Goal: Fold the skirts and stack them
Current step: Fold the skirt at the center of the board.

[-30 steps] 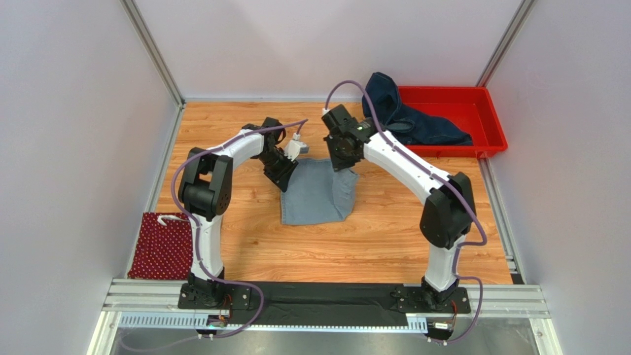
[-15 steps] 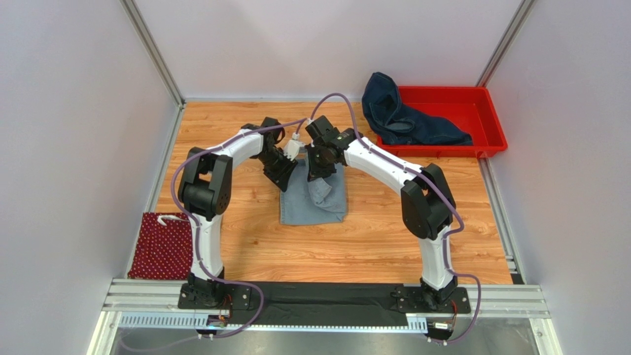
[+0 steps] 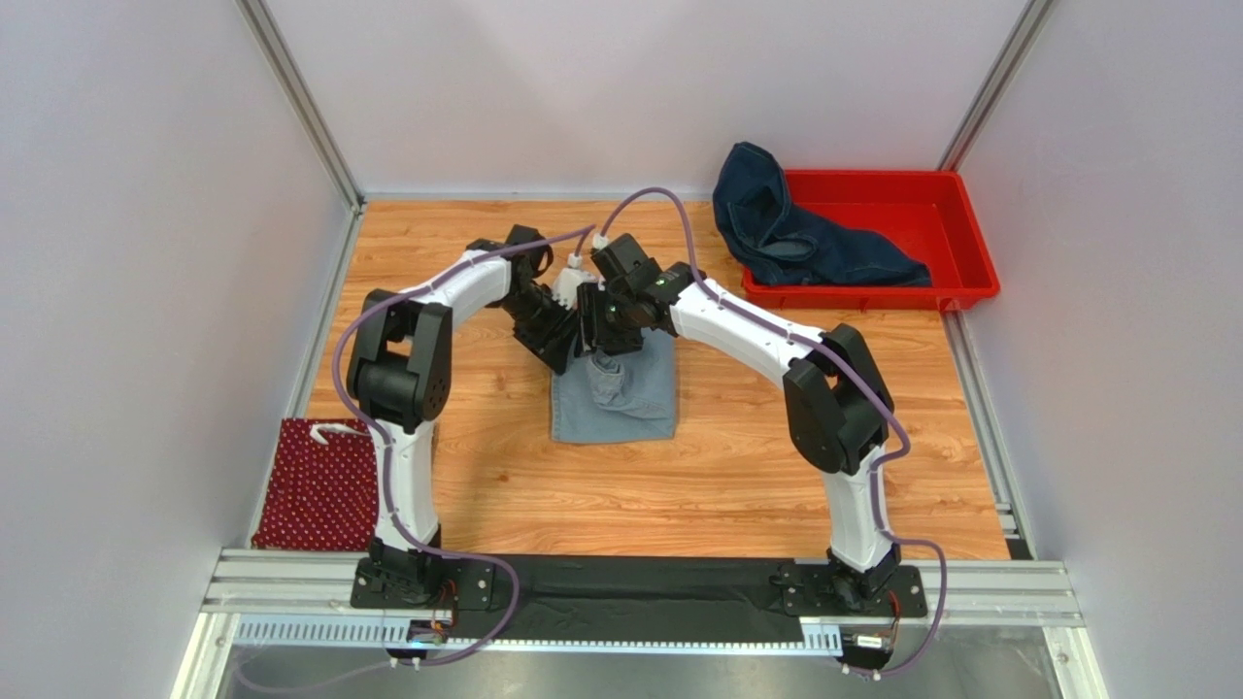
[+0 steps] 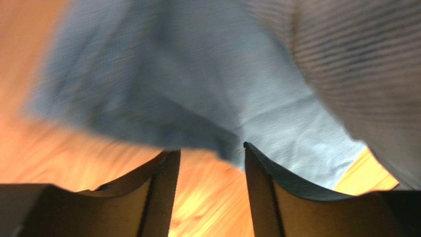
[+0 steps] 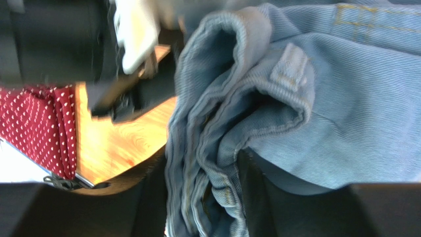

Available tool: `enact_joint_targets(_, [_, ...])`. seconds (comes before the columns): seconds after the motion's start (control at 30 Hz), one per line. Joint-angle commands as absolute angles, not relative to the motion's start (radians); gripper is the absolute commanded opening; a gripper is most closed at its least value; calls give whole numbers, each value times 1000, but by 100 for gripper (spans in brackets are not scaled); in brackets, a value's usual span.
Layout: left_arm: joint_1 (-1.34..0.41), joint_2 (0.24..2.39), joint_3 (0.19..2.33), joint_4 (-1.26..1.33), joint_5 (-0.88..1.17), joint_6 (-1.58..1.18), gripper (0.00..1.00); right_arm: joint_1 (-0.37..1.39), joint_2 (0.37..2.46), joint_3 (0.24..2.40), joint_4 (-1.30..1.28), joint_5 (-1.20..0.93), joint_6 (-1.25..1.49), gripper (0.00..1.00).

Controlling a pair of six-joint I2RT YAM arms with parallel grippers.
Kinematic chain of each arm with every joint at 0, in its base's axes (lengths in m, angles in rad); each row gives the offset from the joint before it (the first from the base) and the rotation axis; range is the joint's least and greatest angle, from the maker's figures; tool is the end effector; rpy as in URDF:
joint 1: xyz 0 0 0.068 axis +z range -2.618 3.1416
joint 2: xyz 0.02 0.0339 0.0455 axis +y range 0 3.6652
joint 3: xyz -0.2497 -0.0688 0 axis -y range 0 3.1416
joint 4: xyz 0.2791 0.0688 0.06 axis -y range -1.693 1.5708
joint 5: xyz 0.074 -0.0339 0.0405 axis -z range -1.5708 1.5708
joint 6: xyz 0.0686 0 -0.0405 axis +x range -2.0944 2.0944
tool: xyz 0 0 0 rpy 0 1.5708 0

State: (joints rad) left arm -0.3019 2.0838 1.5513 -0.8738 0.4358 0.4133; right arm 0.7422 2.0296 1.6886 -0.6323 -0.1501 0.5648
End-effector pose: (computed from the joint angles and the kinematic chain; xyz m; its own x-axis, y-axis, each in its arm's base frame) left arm 0.4075 -0.1572 0.1067 -0.7278 0.6080 -0.3172 0.6856 0.6560 -0.3156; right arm 0.3567 0.3411 0.1833 -0.9056 -0.1124 -0.4090 -0.2908 0.8666 0.4055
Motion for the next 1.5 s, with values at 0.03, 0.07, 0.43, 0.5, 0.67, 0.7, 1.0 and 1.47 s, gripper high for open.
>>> enact_joint_targets(0.03, [-210, 2030, 1626, -865, 436, 420, 61, 824, 2006, 1824, -594, -184, 433, 60])
enact_joint_targets(0.07, [-198, 2025, 1634, -868, 437, 422, 64, 834, 2000, 1850, -606, -187, 416, 62])
enact_joint_targets(0.43, [-173, 1892, 1625, -902, 437, 454, 71, 750, 1751, 1619, -580, -176, 394, 62])
enact_joint_targets(0.5, [-184, 1838, 1603, -899, 491, 417, 70, 726, 1721, 1539, -592, -135, 364, 59])
enact_joint_targets(0.67, [-326, 1721, 1465, -871, 491, 429, 70, 698, 1744, 1382, -607, -106, 308, 51])
enact_joint_targets(0.7, [-366, 1727, 1435, -868, 479, 436, 70, 698, 1758, 1373, -610, -100, 304, 51])
enact_joint_targets(1.0, [-391, 1885, 1315, -799, 318, 437, 69, 698, 1917, 1327, -604, -25, 304, 50])
enact_joint_targets(1.47, [-341, 1683, 1405, -919, 423, 518, 75, 528, 1863, 1589, -641, -201, 127, 60])
